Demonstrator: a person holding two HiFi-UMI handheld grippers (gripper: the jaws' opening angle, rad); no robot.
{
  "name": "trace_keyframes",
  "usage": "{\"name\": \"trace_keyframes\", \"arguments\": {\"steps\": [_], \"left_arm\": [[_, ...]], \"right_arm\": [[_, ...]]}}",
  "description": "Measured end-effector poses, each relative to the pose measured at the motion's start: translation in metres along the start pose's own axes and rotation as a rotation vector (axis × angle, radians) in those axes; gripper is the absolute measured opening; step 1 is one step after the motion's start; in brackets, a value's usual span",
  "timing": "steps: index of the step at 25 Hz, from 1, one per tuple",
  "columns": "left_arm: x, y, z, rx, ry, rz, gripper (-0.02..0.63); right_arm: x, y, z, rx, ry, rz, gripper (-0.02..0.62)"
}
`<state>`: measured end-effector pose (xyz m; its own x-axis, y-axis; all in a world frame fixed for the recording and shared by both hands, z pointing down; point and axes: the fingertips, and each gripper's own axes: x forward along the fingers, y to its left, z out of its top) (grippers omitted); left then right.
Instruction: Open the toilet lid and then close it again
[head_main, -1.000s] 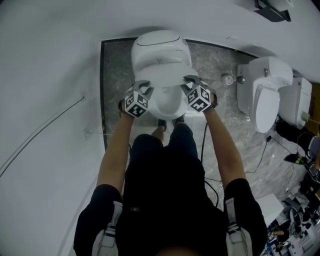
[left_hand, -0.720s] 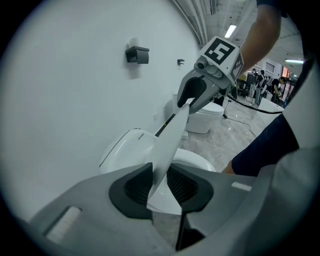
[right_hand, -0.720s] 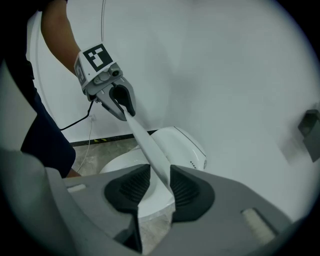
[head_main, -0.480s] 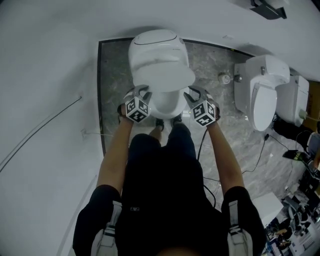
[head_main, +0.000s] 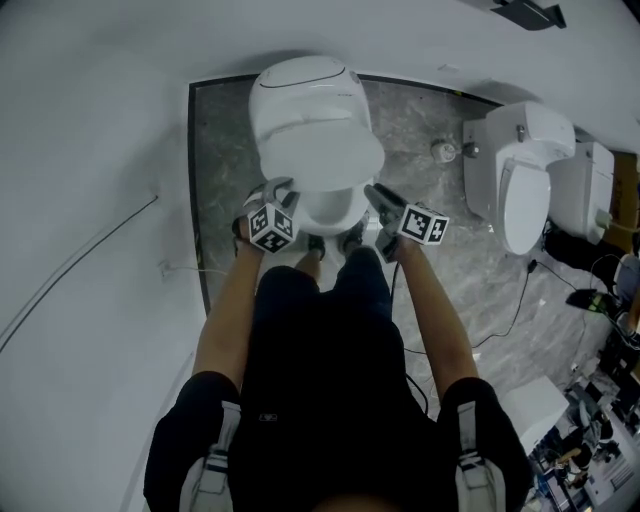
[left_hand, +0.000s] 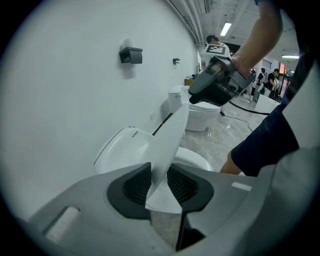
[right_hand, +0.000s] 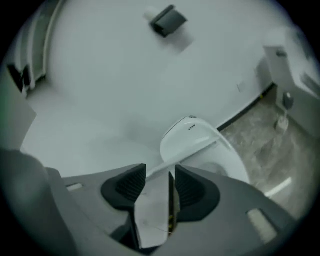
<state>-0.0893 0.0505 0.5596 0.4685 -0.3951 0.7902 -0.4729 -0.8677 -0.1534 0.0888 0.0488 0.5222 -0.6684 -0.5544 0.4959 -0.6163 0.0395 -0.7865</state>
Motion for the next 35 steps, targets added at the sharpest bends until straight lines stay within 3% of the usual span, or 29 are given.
{"name": "trace_keyframes", "arguments": {"steps": [3,8,12,15,19,22,25,28,30,32,35], "left_arm": [[0.002,-0.001,0.000,-0.003,-0.006,0.005,0.098],[0.000,-0.005,0.001,-0.017,-0.009,0.005,0.101],[0.004,-0.015,-0.005,-0.006,0.004,-0.019,0.109],[0.006,-0.021,-0.012,-0.010,0.002,-0.016,0.114],[0.006,-0.025,-0.013,-0.027,-0.005,-0.007,0.117],[0.005,-0.028,-0.013,-0.063,-0.015,-0.022,0.129],[0.001,-0.035,-0.017,-0.128,-0.040,-0.052,0.184],[-0.009,-0.042,-0.024,-0.212,-0.072,-0.053,0.218],[-0.017,-0.046,-0.030,-0.314,-0.099,-0.056,0.218],[-0.024,-0.049,-0.038,-0.476,-0.136,-0.067,0.218],[-0.027,-0.055,-0.059,-0.786,-0.165,-0.094,0.218]], "right_arm": [[0.007,-0.012,0.005,0.243,-0.059,0.047,0.186],[0.019,-0.029,0.001,0.397,-0.060,0.029,0.186],[0.033,-0.040,-0.001,0.471,-0.054,0.044,0.184],[0.039,-0.048,-0.008,0.498,-0.045,0.011,0.110],[0.037,-0.051,-0.012,0.515,-0.053,0.017,0.104],[0.035,-0.053,-0.014,0.538,-0.043,0.013,0.100],[0.034,-0.057,-0.016,0.540,-0.032,0.009,0.097],[0.034,-0.058,-0.020,0.538,-0.014,0.002,0.095],[0.032,-0.059,-0.023,0.542,-0.003,0.000,0.095],[0.033,-0.061,-0.026,0.539,-0.003,0.009,0.094],[0.033,-0.062,-0.029,0.534,0.001,0.009,0.094]]}}
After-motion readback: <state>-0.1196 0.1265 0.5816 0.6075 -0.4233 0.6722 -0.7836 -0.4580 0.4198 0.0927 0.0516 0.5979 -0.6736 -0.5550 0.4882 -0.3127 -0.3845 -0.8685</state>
